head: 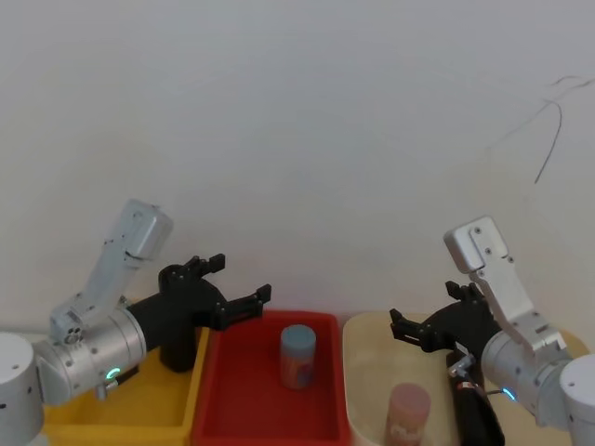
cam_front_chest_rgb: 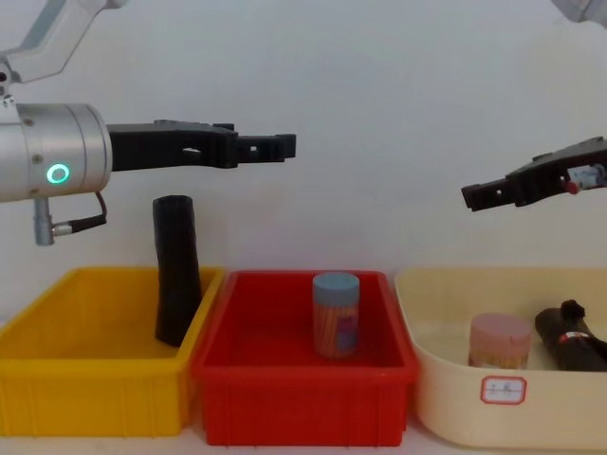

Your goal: Pick up the garbage bag with the one hand and transfer it to the other hand.

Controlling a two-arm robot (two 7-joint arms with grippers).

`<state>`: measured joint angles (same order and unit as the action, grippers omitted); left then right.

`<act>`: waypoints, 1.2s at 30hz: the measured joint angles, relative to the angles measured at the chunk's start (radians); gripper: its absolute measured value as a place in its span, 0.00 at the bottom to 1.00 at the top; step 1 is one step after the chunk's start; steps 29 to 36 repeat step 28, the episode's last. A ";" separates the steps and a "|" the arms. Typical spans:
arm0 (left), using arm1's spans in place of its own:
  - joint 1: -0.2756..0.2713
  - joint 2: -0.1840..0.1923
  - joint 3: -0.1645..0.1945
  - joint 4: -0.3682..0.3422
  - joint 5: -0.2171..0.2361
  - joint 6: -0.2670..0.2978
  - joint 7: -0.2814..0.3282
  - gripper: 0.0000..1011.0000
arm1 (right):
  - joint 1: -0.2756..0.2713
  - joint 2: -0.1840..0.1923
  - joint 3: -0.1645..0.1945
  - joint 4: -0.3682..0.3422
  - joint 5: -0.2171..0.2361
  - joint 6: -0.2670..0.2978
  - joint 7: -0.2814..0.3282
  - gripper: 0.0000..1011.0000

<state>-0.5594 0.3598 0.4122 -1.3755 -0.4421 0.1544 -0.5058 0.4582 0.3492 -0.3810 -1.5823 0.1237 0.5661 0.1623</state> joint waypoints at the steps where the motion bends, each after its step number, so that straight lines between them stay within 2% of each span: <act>1: -0.001 -0.001 0.001 0.001 -0.001 0.001 0.000 0.99 | -0.001 0.000 0.000 -0.002 -0.001 -0.002 -0.001 0.99; 36: -0.013 -0.013 0.014 0.014 -0.008 0.007 -0.007 0.99 | -0.021 -0.008 -0.005 -0.026 -0.016 -0.020 -0.016 0.99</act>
